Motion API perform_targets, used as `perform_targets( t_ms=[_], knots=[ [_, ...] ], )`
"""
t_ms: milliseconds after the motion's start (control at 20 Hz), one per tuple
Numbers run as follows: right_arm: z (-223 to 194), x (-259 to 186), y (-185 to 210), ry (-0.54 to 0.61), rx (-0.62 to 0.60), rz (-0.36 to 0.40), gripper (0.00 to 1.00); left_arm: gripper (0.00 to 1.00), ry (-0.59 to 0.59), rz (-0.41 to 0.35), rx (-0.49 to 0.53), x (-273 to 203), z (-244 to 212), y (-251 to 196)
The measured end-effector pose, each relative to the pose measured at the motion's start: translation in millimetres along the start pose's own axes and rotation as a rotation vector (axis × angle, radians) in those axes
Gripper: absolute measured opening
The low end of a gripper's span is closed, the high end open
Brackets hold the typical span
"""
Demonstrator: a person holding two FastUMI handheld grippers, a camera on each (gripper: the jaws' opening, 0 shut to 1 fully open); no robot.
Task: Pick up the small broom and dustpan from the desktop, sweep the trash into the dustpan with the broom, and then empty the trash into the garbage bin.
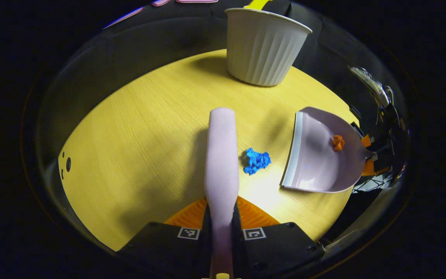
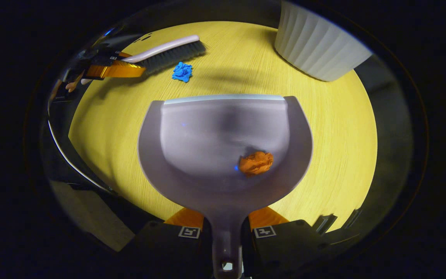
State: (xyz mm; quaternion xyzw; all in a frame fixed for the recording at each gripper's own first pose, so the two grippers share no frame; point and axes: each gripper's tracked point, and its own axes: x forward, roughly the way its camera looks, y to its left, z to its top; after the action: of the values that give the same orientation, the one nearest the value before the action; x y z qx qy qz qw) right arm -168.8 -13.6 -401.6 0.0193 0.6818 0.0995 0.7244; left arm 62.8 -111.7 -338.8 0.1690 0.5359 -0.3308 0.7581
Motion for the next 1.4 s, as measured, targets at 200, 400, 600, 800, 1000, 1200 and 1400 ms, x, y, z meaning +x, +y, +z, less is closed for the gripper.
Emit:
perform_targets(
  t_ms=[200, 400, 600, 800, 1000, 1200, 1400],
  knots=[
    [4, -2, -2, 0.009, -0.014, -0.007, 0.35, 0.26, 0.001, -0.088, -0.024, 6, 0, -36],
    [2, 1, -3, 0.004, -0.02, -0.013, 0.35, 0.26, -0.002, -0.193, -0.023, 4, 5, -82],
    [3, 2, -2, -0.02, -0.002, -0.01, 0.35, 0.27, -0.014, -0.255, -0.015, -14, 13, -108],
    [6, 3, 3, -0.086, 0.061, 0.011, 0.35, 0.26, -0.028, -0.186, -0.002, -17, 14, -103],
    [10, 0, 4, -0.121, 0.103, 0.019, 0.35, 0.26, -0.087, -0.114, -0.031, -22, 25, -95],
    [10, -15, 3, -0.132, 0.14, 0.007, 0.35, 0.27, -0.127, -0.044, -0.083, -19, 17, -93],
    [11, -45, -2, -0.142, 0.156, -0.048, 0.35, 0.26, -0.119, -0.028, -0.155, -19, 17, -92]
  ],
)
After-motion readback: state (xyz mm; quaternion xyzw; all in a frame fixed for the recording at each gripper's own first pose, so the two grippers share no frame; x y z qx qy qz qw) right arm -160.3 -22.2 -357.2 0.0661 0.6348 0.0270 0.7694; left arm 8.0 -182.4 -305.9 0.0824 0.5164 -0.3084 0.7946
